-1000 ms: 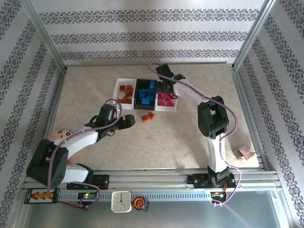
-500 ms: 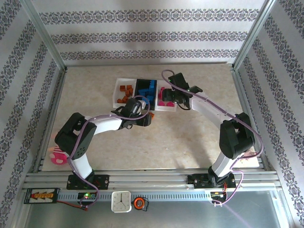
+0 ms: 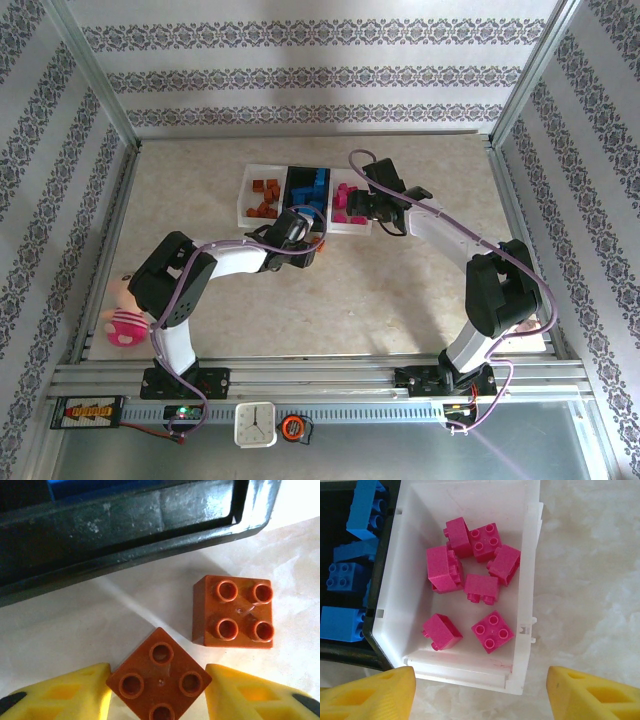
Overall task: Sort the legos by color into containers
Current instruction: Pick up the lego from the center of the table, then place the lego in the container.
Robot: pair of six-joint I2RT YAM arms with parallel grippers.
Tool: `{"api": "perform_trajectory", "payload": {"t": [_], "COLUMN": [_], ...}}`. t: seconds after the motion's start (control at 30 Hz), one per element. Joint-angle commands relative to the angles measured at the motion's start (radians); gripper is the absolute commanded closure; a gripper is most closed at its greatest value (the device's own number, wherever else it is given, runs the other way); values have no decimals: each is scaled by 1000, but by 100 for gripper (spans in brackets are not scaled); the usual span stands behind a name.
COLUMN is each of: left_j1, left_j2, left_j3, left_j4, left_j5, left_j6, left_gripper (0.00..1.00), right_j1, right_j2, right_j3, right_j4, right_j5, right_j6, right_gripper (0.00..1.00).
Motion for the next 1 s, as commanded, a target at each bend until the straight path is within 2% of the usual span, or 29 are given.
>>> {"api": "perform_trajectory", "payload": {"t": [0.0,0.1,0.33,0.47,0.53,0.7,0.97], "left_j1": [-18,-18,-9,60,110,240,319], "left_j2": [-13,-53,-288,-421,-441,-318,-85], "left_j3": [-26,-53,-150,-136,-102,56,287], "left_j4": [0,2,-48,-120,-139,-173,-242], "left_j5": [18,36,-14,-72,-99,-71,-98], "left_j6": [0,-25,-90,-112,-112,-112,-86], "left_gripper": [57,65,71,71,71,71,67], "right_j1": [-11,-16,-19,-19,-19,-17,-17], "right_j2": [-35,-39,-77,-113,-133,-174,-228], "right_j3": [-6,-12,-50,-97,-125,-185,-245], "right_j4": [15,15,21,33,40,51,49], "right_j5": [-6,-7,-10,-17,-24,-37,-35], "right_j6": [11,12,14,22,30,44,48], "right_gripper": [30,30,30,30,30,30,30]}}
